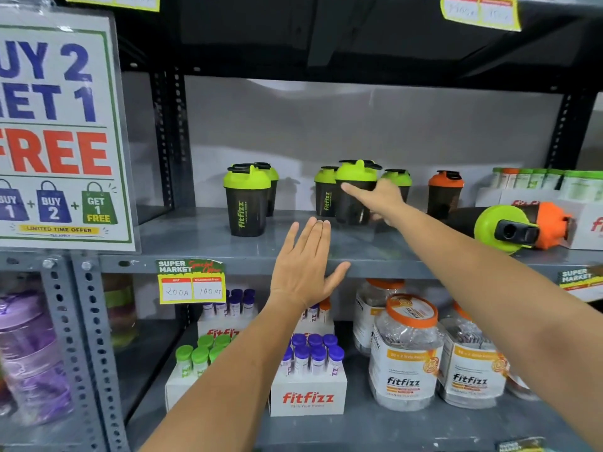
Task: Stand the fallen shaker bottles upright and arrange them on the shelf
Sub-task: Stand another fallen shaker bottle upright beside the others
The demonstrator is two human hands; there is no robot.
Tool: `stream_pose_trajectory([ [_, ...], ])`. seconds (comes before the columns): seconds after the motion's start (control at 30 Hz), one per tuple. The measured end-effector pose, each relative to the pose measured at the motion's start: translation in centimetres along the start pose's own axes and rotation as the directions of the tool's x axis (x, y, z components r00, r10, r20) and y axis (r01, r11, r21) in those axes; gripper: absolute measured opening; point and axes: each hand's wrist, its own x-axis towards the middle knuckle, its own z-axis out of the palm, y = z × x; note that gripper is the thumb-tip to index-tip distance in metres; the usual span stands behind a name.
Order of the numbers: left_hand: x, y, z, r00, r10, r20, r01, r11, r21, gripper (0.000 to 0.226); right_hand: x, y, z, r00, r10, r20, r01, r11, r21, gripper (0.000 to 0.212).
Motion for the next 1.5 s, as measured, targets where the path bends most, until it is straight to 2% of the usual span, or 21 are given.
stream_pose_trajectory([
  [0.1, -0.1, 0.1, 0.1, 1.000, 0.000, -0.012, 0.000, 1.000, 0.002, 0.074, -0.6, -0.4, 1.6, 0.994, 0.027, 0.108, -0.035, 0.997, 0.075, 0.043],
  [0.17, -0.1, 0.1, 0.1, 1.000, -0.004, -0.013, 0.004, 1.000, -0.001, 0.074, -0.7, 0.1, 2.2, 0.979, 0.048, 0.198, -0.072, 0.991, 0.117, 0.060],
  [0.23, -0.2, 0.0, 0.0, 1.000, -0.007, -0.014, 0.007, 1.000, -0.007, 0.074, -1.0, 0.3, 2.2, 0.970, 0.090, 0.225, -0.119, 0.986, 0.118, 0.089],
  [0.3, -0.2, 0.0, 0.0, 1.000, -0.005, -0.014, 0.005, 1.000, -0.009, 0.074, -1.1, 0.1, 1.8, 0.997, 0.031, 0.067, -0.036, 0.996, 0.080, 0.113],
  [0.33, -0.2, 0.0, 0.0, 1.000, -0.004, -0.016, 0.004, 1.000, -0.008, 0.074, -1.0, -0.3, 1.4, 0.998, -0.043, -0.056, 0.046, 0.997, 0.057, 0.115],
  [0.4, -0.2, 0.1, 0.1, 1.000, -0.005, -0.017, 0.005, 1.000, 0.000, 0.074, -0.7, -1.7, 0.5, 0.948, -0.238, -0.212, 0.221, 0.970, -0.100, 0.106],
  [0.43, -0.2, 0.1, 0.0, 1.000, -0.006, -0.011, 0.006, 1.000, 0.008, 0.074, -0.5, -2.5, 0.1, 0.924, -0.328, -0.197, 0.278, 0.930, -0.240, 0.101],
  [0.5, -0.2, 0.1, 0.0, 1.000, -0.009, 0.005, 0.009, 1.000, 0.027, 0.075, -0.1, -4.1, -0.3, 0.925, -0.379, -0.034, 0.310, 0.802, -0.511, 0.095],
  [0.57, -0.3, 0.1, 0.0, 1.000, -0.008, 0.013, 0.008, 1.000, 0.030, 0.074, 0.3, -5.3, -0.5, 0.958, -0.264, 0.109, 0.270, 0.713, -0.647, 0.089],
  [0.7, -0.3, 0.0, 0.1, 1.000, 0.001, 0.012, -0.002, 1.000, 0.022, 0.074, 1.2, -6.4, -0.9, 0.963, -0.112, 0.243, 0.234, 0.794, -0.560, 0.065],
  [0.77, -0.3, 0.1, 0.1, 1.000, 0.002, 0.003, -0.002, 1.000, 0.015, 0.073, 1.1, -6.9, -1.5, 0.960, -0.063, 0.272, 0.212, 0.796, -0.567, 0.066],
  [0.83, -0.3, 0.0, 0.1, 1.000, 0.002, -0.006, -0.002, 1.000, 0.015, 0.073, 0.9, -7.2, -2.0, 0.963, -0.085, 0.254, 0.216, 0.806, -0.552, 0.076],
  [0.9, -0.3, 0.0, 0.1, 1.000, 0.003, -0.016, -0.002, 1.000, 0.017, 0.072, 0.7, -7.1, -2.1, 0.961, -0.167, 0.222, 0.268, 0.770, -0.579, 0.085],
  [1.0, -0.4, 0.1, 0.1, 0.999, 0.004, -0.035, -0.003, 1.000, 0.016, 0.071, 0.5, -6.7, -1.7, 0.940, -0.222, 0.258, 0.337, 0.714, -0.614, 0.069],
  [1.1, -0.4, 0.1, 0.2, 0.999, -0.001, -0.052, 0.001, 1.000, 0.004, 0.070, 0.2, -7.0, -2.3, 0.943, -0.175, 0.283, 0.308, 0.780, -0.545, 0.053],
  [1.2, -0.3, 0.1, 0.3, 0.999, 0.002, -0.050, -0.002, 1.000, 0.004, 0.070, 0.5, -7.0, -2.8, 0.938, -0.181, 0.295, 0.315, 0.801, -0.509, 0.062],
  [1.3, -0.4, 0.1, 0.2, 0.999, 0.003, -0.045, -0.002, 1.000, 0.016, 0.070, 0.2, -6.8, -2.7, 0.929, -0.245, 0.278, 0.363, 0.755, -0.546, 0.074],
  [1.37, -0.4, 0.1, 0.2, 0.999, 0.001, -0.043, 0.000, 1.000, 0.019, 0.070, 0.2, -6.7, -2.3, 0.921, -0.263, 0.288, 0.386, 0.715, -0.583, 0.066],
  [1.5, -0.4, 0.1, 0.1, 0.999, 0.000, -0.032, 0.001, 1.000, 0.019, 0.069, 0.8, -7.1, -2.4, 0.922, -0.223, 0.318, 0.364, 0.782, -0.506, 0.051],
])
